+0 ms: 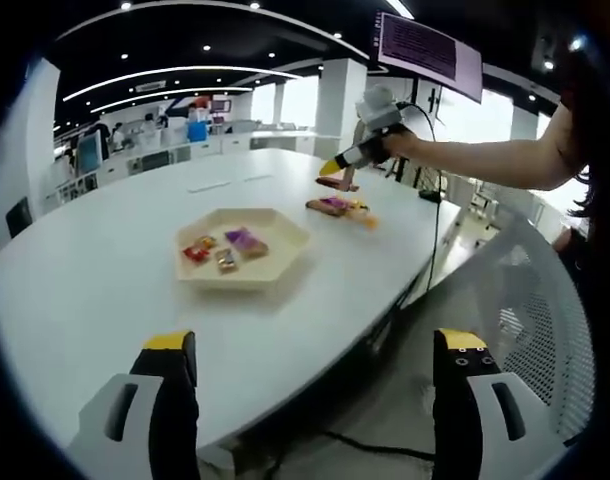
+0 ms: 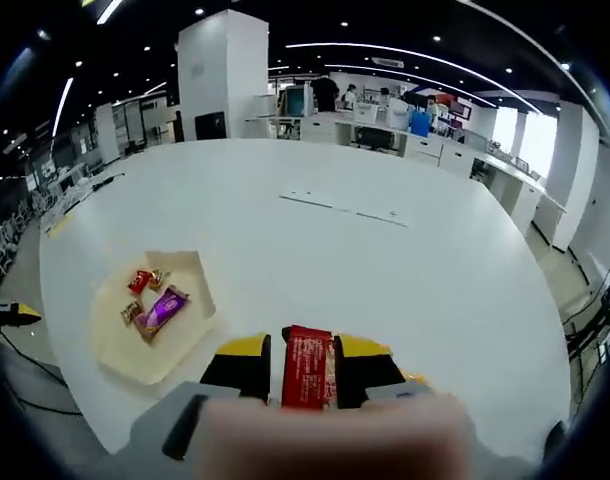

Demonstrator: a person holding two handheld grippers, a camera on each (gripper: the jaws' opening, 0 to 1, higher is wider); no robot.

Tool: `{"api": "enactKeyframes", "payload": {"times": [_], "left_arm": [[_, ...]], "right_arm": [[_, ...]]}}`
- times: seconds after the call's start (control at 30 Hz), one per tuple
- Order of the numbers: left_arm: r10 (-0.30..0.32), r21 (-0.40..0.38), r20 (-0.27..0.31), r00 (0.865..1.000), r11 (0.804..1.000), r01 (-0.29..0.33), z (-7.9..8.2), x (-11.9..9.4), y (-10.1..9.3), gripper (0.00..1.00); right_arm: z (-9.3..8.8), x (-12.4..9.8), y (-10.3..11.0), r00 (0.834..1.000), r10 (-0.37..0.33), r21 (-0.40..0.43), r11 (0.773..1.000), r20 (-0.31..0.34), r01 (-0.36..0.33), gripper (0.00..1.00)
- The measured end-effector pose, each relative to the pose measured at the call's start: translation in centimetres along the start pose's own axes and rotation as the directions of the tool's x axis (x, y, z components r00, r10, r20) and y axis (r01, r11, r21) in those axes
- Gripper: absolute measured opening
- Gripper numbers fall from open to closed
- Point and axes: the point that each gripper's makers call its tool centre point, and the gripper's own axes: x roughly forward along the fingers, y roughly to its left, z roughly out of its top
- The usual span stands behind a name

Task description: Place the target food into the container with the food tongs after gripping and lifting it, then release it inside without dropping or visibly crushing the food.

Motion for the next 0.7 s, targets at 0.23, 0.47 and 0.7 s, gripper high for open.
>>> {"api": "enactKeyframes", "payload": {"times": [0.23, 0.47, 0.7], "left_arm": [[0.011, -0.011, 0.031, 0.999, 1.000, -0.011, 0.6, -0.2, 0.4, 0.98], [-0.003, -0.009, 0.030, 1.000, 1.000, 0.003, 0.6, -0.1, 0.1, 0.97], [-0.008, -0.009, 0.032, 0.999, 1.000, 0.008, 0.6, -0.2, 0.0, 0.96]], "right_arm": [[2.3, -1.6, -0.1, 0.999, -0.008, -0.013, 1.000, 0.036, 0.009, 0.24], [2.7, -2.4, -0.9, 0.999, -0.025, 0.001, 1.000, 0.043, 0.025, 0.24], [3.2, -2.2, 0.3, 0.999, -0.014, -0.004, 1.000, 0.049, 0.014, 0.24]]}}
